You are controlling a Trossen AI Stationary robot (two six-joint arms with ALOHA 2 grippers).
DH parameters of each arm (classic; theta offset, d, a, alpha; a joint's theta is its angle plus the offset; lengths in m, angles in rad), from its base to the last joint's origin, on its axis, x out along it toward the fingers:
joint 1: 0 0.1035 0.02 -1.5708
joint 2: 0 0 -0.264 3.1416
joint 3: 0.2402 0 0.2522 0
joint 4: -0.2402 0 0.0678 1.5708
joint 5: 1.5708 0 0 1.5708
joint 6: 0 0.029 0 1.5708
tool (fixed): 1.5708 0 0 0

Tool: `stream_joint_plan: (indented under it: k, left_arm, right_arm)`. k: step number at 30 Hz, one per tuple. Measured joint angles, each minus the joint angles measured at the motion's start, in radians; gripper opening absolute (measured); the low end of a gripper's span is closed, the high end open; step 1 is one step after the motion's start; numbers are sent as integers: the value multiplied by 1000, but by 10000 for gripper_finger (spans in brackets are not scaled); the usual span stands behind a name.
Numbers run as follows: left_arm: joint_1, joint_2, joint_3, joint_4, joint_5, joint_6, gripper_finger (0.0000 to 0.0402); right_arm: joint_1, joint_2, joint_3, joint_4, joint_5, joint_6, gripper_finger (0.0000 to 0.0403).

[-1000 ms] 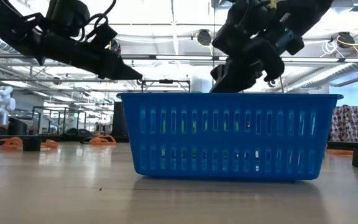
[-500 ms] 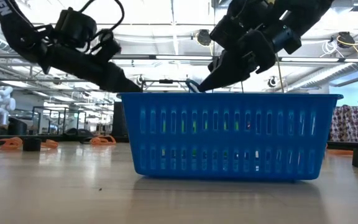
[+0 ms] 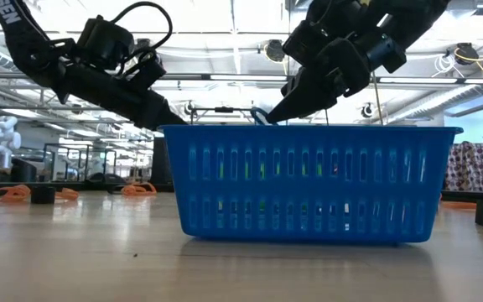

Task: Sort rubber bands into baskets
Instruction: Put the blue rubberband into the green bin

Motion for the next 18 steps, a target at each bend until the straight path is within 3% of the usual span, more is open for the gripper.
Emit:
stream_joint_plan:
  k: [7,15,18]
  left_arm:
    - [0,0,0,0,0,0,177]
    - [0,0,0,1,0,0,177]
    - [0,0,0,0,0,0,177]
  right_arm:
    - [0,0,0,-14,13,30,53]
    - [0,0,0,-21,170,25,70]
    - [0,-10,0,-40,278,-13,70]
